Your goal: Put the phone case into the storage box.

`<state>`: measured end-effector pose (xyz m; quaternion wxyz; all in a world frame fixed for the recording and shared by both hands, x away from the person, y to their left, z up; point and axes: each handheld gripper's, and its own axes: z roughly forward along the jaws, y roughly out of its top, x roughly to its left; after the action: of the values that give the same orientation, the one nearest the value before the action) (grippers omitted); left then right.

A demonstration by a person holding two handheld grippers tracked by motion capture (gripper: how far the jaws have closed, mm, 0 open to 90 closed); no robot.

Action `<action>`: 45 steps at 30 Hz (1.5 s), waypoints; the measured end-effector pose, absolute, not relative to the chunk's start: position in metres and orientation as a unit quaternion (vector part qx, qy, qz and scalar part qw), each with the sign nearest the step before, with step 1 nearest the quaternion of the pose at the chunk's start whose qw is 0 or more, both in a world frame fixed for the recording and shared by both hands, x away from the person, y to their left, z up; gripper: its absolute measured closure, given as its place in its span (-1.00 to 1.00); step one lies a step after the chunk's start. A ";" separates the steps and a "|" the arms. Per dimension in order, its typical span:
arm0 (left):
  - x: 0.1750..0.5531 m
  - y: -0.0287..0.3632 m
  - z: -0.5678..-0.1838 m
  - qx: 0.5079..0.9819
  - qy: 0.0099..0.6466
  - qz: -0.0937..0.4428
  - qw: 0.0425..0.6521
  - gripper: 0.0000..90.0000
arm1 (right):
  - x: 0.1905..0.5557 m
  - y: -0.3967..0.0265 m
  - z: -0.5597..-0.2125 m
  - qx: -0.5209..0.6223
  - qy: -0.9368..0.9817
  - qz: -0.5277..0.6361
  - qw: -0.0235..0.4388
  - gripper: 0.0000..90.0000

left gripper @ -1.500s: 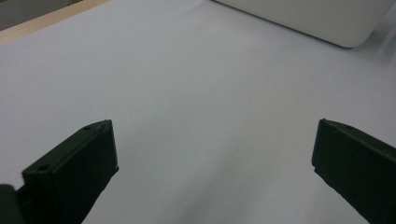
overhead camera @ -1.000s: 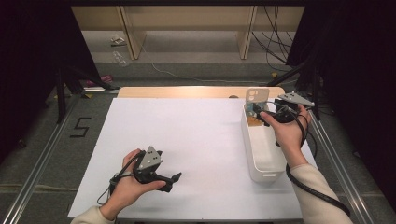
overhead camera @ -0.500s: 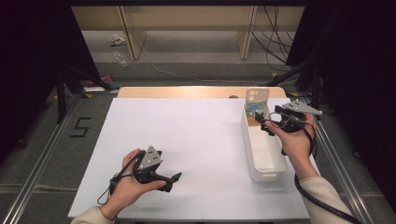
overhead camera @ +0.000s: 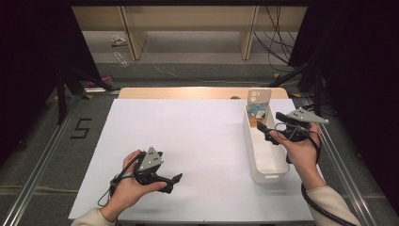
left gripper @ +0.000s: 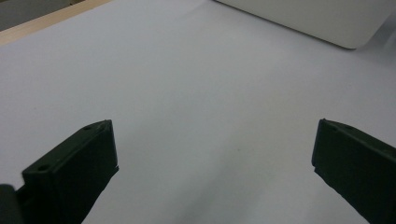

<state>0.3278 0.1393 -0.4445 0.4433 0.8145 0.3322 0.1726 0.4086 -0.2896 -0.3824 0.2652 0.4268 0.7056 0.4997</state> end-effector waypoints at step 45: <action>0.327 0.140 -0.444 0.814 0.332 0.173 0.444 -1.00 | 0.371 -0.293 -0.395 0.372 0.728 0.521 0.245 -0.66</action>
<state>0.3266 0.1403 -0.4435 0.4438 0.8141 0.3325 0.1726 0.3713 -0.2926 -0.3954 0.2448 0.3718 0.7283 0.5210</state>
